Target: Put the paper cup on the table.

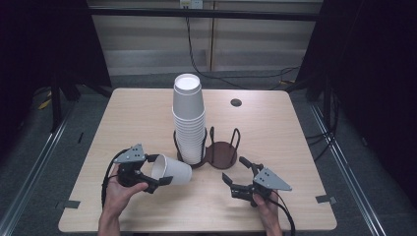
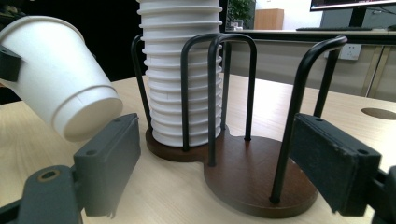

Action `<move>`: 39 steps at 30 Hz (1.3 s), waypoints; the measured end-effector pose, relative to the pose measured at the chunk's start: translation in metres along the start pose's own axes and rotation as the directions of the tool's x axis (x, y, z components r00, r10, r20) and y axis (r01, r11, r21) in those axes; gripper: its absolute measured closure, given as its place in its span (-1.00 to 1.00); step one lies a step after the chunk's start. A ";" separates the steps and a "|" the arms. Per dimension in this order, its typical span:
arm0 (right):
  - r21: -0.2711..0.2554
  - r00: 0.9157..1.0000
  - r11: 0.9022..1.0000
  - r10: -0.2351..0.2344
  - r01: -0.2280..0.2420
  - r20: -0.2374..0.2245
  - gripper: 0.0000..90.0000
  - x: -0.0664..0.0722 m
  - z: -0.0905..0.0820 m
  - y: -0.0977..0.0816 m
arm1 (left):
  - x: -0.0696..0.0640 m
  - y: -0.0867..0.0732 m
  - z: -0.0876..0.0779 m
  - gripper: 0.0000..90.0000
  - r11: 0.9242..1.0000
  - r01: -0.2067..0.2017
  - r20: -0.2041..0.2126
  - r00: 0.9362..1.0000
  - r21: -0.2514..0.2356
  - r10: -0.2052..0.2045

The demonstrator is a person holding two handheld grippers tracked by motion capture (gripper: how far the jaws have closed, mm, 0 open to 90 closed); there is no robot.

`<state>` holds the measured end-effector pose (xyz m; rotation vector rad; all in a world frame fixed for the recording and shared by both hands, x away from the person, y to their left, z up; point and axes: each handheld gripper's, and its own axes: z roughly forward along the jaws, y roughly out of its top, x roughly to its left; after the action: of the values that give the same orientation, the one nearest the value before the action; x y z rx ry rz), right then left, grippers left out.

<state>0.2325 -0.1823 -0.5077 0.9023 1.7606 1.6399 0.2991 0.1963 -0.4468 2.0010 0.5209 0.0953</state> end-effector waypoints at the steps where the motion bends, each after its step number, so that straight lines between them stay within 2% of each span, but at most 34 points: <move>1: -0.004 1.000 1.000 -0.001 0.001 0.002 -0.65 0.000 0.001 -0.001 | 0.001 -0.001 0.000 -0.78 1.000 0.006 -0.005 1.000 0.009 -0.005; 5: -0.018 1.000 1.000 -0.012 0.012 0.009 -0.70 0.001 0.000 -0.002 | 0.007 -0.002 -0.003 -0.78 1.000 0.016 -0.017 1.000 0.017 -0.015; 7: -0.032 1.000 0.999 -0.015 0.015 0.018 -0.70 0.002 -0.001 -0.002 | 0.008 0.000 -0.006 -0.78 0.998 0.018 -0.037 0.999 0.055 -0.016; 8: -0.038 1.000 0.999 -0.012 0.013 0.021 -0.70 0.002 -0.002 -0.002 | 0.009 0.002 -0.009 -0.78 0.996 0.015 -0.065 0.998 0.084 -0.010; 11: -0.087 1.000 0.996 -0.006 0.008 0.024 -0.72 0.002 -0.006 -0.005 | 0.012 0.003 -0.015 -0.78 0.996 0.028 -0.079 0.997 0.084 -0.022; 15: -0.085 1.000 0.996 -0.012 0.012 0.007 -0.71 0.002 -0.007 -0.005 | 0.019 0.005 -0.021 -0.78 0.994 0.034 -0.105 0.994 0.105 -0.023; 16: -0.086 1.000 0.996 -0.013 0.013 0.007 -0.71 0.002 -0.007 -0.005 | 0.019 0.007 -0.023 -0.78 0.992 0.027 -0.139 0.990 0.122 -0.010; 17: -0.088 1.000 0.996 -0.015 0.015 0.006 -0.71 0.003 -0.007 -0.005 | 0.020 0.008 -0.025 -0.78 0.991 0.029 -0.152 0.988 0.129 -0.009; 18: -0.090 1.000 0.996 -0.018 0.018 0.006 -0.71 0.003 -0.007 -0.005 | 0.022 0.009 -0.027 -0.78 0.990 0.022 -0.161 0.987 0.138 0.000; 20: -0.086 1.000 0.996 -0.012 0.013 0.009 -0.71 0.003 -0.007 -0.005 | 0.025 0.011 -0.031 -0.78 0.989 0.033 -0.161 0.987 0.141 -0.010; 21: -0.086 1.000 0.996 -0.013 0.014 0.008 -0.71 0.003 -0.007 -0.005 | 0.027 0.013 -0.032 -0.78 0.989 0.025 -0.173 0.985 0.145 0.000; 24: -0.087 1.000 0.996 -0.013 0.014 0.009 -0.71 0.003 -0.007 -0.005 | 0.029 0.019 -0.036 -0.78 0.985 0.038 -0.205 0.979 0.171 -0.002; 31: -0.086 1.000 0.996 -0.013 0.014 0.008 -0.71 0.003 -0.007 -0.005 | 0.044 0.027 -0.033 -0.78 0.980 0.043 -0.189 0.982 0.196 -0.006; 35: -0.086 1.000 0.996 -0.013 0.014 0.008 -0.71 0.003 -0.007 -0.005 | 0.053 0.032 -0.031 -0.78 0.968 0.042 -0.201 0.979 0.246 0.009; 39: -0.086 1.000 0.996 -0.013 0.014 0.008 -0.70 0.003 -0.007 -0.005 | 0.062 0.039 -0.031 -0.78 0.963 0.042 -0.212 0.977 0.267 0.016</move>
<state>0.2253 -0.1845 -0.5116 0.8542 1.6741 1.6883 0.3584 0.2322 -0.4077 2.2679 0.7154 0.2435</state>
